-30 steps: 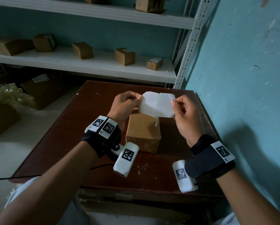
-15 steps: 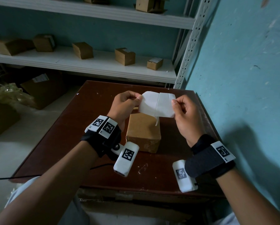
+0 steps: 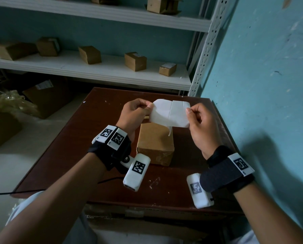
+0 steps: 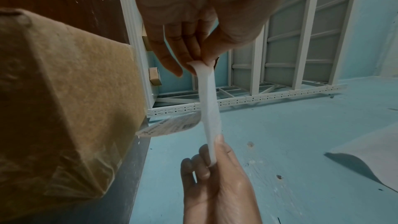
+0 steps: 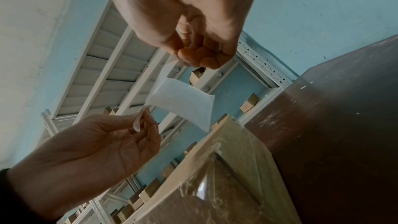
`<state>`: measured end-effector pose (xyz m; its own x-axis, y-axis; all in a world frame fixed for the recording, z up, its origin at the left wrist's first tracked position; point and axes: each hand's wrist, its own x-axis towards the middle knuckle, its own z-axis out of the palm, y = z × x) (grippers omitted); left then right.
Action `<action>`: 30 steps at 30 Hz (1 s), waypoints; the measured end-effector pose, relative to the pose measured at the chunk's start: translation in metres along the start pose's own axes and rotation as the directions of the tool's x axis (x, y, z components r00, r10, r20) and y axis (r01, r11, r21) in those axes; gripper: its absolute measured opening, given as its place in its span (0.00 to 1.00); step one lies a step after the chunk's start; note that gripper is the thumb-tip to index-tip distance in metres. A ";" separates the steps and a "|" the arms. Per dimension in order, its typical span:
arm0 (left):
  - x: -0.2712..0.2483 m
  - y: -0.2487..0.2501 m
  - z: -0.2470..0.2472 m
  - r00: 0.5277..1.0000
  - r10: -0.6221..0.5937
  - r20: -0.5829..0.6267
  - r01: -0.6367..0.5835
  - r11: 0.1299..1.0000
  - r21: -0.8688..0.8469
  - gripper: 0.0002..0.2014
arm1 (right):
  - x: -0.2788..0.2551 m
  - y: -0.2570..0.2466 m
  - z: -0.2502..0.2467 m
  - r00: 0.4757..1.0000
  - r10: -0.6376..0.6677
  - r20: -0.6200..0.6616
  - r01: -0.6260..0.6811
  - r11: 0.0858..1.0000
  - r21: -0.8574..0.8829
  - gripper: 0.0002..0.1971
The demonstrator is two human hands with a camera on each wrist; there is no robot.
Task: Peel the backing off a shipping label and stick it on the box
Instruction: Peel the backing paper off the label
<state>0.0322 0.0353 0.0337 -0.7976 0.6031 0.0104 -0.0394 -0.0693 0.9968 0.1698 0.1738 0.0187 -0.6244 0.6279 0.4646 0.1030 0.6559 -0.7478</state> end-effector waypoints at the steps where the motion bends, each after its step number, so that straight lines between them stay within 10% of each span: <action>1: 0.000 0.000 0.000 1.000 -0.001 -0.001 0.001 1.000 0.000 0.05 | 0.000 0.000 0.000 1.000 -0.001 0.001 0.001 1.000 0.003 0.09; 30: 0.000 0.001 0.000 1.000 -0.022 -0.012 0.021 0.999 -0.026 0.04 | 0.000 0.001 -0.002 1.000 -0.005 -0.016 0.005 1.000 -0.011 0.09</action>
<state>0.0320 0.0354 0.0342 -0.8038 0.5947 -0.0121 -0.0723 -0.0775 0.9944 0.1711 0.1752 0.0191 -0.6127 0.6311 0.4758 0.1084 0.6634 -0.7403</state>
